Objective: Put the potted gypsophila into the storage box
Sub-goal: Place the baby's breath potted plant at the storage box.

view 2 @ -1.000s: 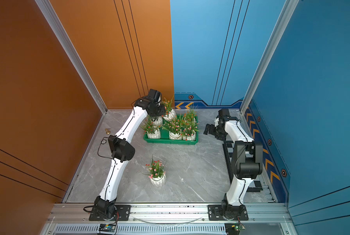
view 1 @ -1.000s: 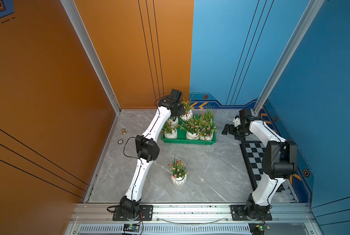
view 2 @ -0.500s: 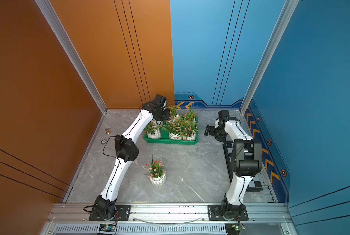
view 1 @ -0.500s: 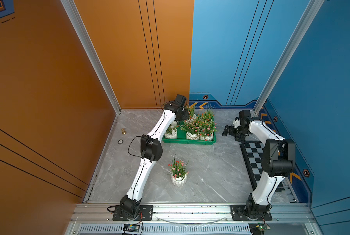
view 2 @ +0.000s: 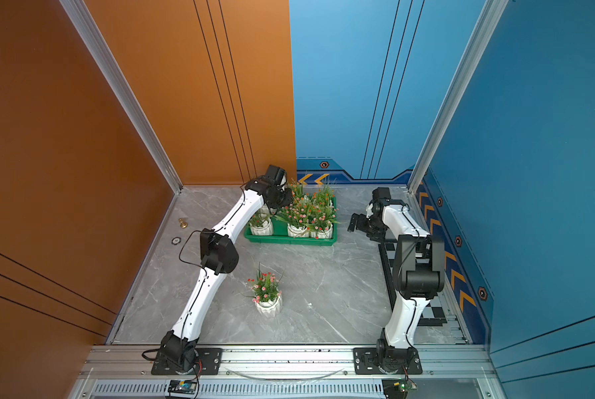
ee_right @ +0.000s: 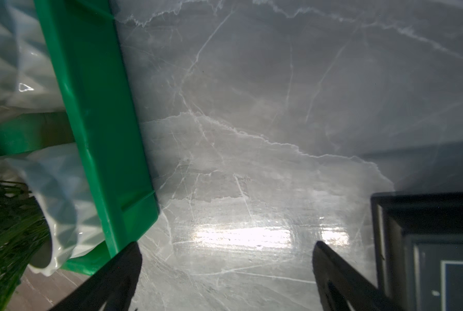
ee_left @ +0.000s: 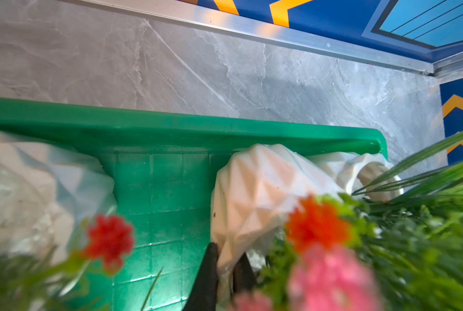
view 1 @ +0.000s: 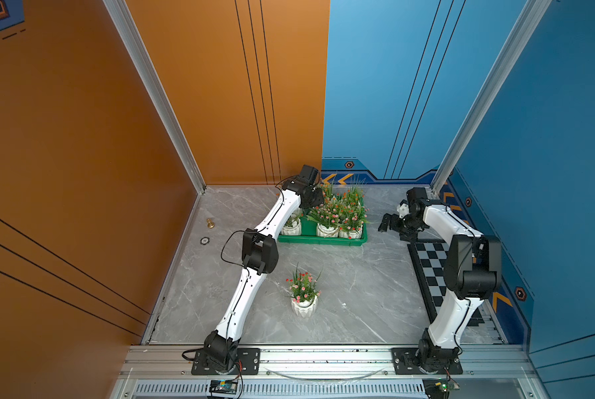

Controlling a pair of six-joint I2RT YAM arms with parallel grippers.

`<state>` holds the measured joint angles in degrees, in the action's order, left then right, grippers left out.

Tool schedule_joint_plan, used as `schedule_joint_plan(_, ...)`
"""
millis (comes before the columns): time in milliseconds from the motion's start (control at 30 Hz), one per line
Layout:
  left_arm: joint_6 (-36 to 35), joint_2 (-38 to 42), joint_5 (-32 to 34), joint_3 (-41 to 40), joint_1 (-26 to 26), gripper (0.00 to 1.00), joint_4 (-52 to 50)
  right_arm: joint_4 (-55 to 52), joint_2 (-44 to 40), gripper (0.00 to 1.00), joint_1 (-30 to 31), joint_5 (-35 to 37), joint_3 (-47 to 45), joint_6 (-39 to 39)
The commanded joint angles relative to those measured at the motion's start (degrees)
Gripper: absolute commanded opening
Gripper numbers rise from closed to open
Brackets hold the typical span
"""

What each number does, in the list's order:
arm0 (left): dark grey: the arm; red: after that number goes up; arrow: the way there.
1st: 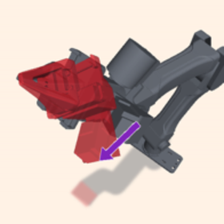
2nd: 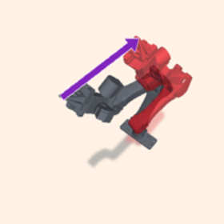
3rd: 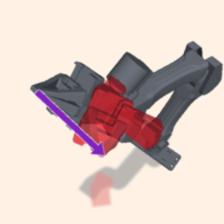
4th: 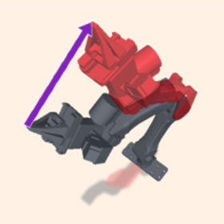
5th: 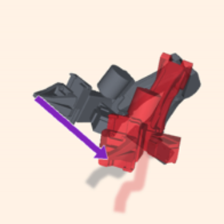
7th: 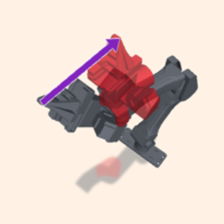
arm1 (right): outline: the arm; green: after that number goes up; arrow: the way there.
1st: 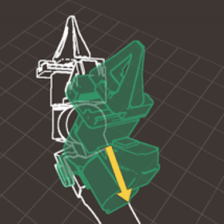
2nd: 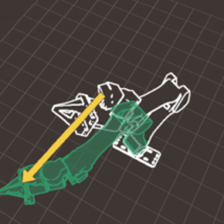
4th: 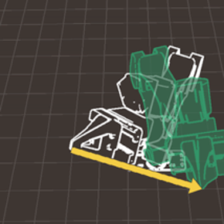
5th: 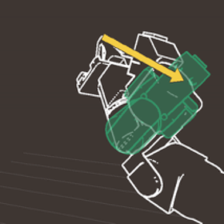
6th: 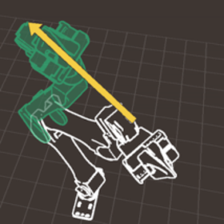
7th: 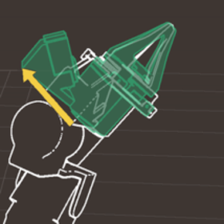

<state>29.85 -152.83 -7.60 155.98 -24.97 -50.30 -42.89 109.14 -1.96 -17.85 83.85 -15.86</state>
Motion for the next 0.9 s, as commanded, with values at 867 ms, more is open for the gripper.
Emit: schedule_joint_plan(867,0.28,-0.89,-0.94,-2.07,-1.03,0.28,3.89,-1.49,1.88,1.00,-0.50,-0.75,0.22,1.00)
